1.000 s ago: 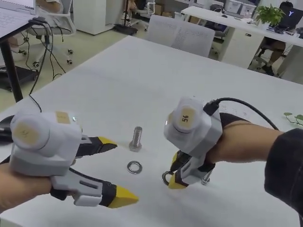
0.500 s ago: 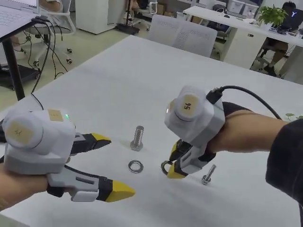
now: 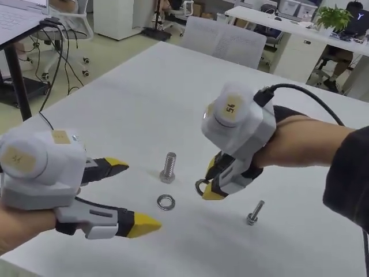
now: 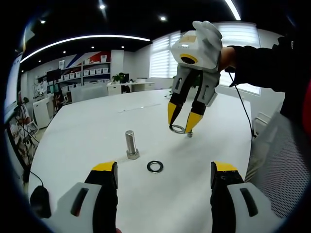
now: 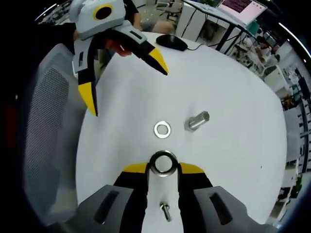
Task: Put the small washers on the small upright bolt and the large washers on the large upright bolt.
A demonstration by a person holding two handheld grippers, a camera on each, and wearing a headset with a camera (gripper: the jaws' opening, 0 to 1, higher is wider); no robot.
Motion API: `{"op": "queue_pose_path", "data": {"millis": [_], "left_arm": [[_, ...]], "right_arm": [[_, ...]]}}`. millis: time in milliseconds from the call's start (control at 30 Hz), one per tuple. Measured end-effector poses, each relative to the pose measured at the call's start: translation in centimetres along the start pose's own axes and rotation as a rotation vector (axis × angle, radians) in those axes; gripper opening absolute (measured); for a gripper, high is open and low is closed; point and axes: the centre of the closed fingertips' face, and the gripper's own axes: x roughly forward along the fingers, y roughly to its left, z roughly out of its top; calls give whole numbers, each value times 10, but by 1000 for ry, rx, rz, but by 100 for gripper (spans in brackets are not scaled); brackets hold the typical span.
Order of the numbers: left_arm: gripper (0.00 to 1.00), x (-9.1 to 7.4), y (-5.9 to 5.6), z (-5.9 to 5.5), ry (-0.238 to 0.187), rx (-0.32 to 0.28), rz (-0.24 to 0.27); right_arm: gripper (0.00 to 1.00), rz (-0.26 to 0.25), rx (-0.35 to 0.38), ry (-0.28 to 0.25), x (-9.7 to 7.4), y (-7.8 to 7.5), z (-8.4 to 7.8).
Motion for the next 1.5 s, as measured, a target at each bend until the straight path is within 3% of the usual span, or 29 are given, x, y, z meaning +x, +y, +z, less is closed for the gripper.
{"op": "queue_pose_path", "data": {"millis": [633, 1500], "left_arm": [[78, -3, 8, 2, -22, -20, 42], [78, -5, 16, -2, -19, -38, 55]], "right_arm": [[24, -27, -51, -13, -13, -26, 27], [24, 42, -100, 5, -4, -61, 61]]}}
